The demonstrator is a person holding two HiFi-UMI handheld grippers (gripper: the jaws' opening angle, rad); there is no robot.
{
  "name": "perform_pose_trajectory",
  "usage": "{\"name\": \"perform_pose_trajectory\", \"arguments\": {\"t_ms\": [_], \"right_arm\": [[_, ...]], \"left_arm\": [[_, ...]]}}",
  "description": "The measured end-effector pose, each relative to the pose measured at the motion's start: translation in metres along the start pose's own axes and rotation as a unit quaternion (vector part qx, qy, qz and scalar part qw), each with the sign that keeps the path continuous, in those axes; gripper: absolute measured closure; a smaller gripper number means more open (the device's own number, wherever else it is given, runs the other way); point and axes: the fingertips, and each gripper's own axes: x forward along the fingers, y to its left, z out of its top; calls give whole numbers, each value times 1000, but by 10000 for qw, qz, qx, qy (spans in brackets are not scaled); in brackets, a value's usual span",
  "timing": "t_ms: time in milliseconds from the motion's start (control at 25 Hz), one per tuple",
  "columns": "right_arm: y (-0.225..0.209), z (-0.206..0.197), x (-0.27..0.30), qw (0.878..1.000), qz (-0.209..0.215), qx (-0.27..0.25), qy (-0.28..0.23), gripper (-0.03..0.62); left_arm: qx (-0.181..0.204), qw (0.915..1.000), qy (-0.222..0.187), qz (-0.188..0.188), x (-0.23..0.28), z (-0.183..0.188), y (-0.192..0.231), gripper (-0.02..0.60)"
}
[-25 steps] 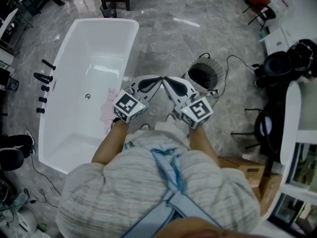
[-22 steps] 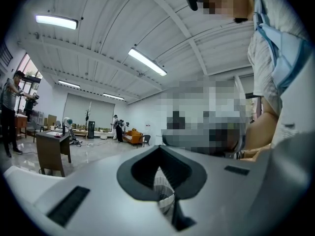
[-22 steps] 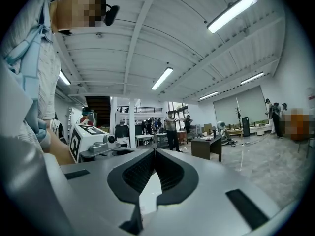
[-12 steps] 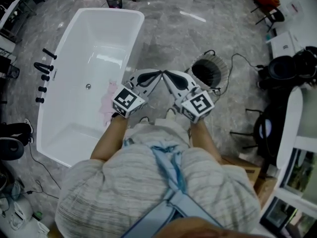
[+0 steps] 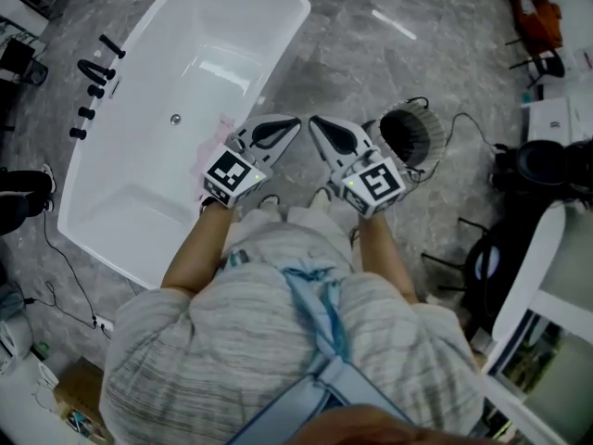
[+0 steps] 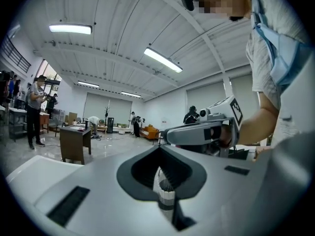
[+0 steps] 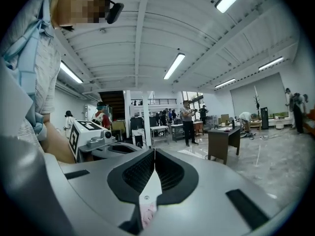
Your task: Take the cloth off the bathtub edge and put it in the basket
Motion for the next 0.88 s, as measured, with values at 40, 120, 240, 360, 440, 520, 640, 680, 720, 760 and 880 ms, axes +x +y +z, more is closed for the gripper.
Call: {"name": "perform_pose_trajectory", "arguments": {"t_ms": [40, 120, 240, 360, 440, 520, 640, 680, 720, 760, 880], "right_arm": [[3, -1, 5, 10000, 88, 15, 16, 589], [9, -6, 15, 9996, 276, 29, 76, 589], [20, -12, 36, 9981, 590, -6, 201, 589], [36, -19, 57, 9952, 927, -71, 306, 589], [45, -26, 70, 9927, 1136, -116, 389, 589], [53, -33, 83, 9896, 1345, -169, 485, 589], [64, -45, 101, 9845, 1621, -230, 633, 589], [68, -49, 108, 9830, 1687, -226, 694, 589], [72, -54, 113, 9816, 1735, -205, 771, 588], [76, -60, 119, 9802, 1773, -173, 865, 588], [88, -76, 132, 9736, 1982, -152, 1124, 588]], "left_arm": [[-20, 9999, 24, 99, -6, -3, 4, 578], [-40, 9995, 69, 298, -17, -10, 13, 578], [-41, 9982, 114, 594, -34, -21, 30, 578], [-95, 9963, 169, 839, -55, -30, 43, 578], [-109, 9946, 243, 1004, -69, -38, 51, 578], [-99, 9925, 356, 1163, -82, -48, 60, 578], [-27, 9891, 611, 1336, -101, -66, 71, 578], [17, 9878, 713, 1382, -109, -73, 74, 578], [59, 9864, 816, 1425, -116, -79, 78, 578], [89, 9850, 913, 1464, -123, -86, 81, 578], [102, 9812, 1170, 1533, -140, -105, 89, 578]]}}
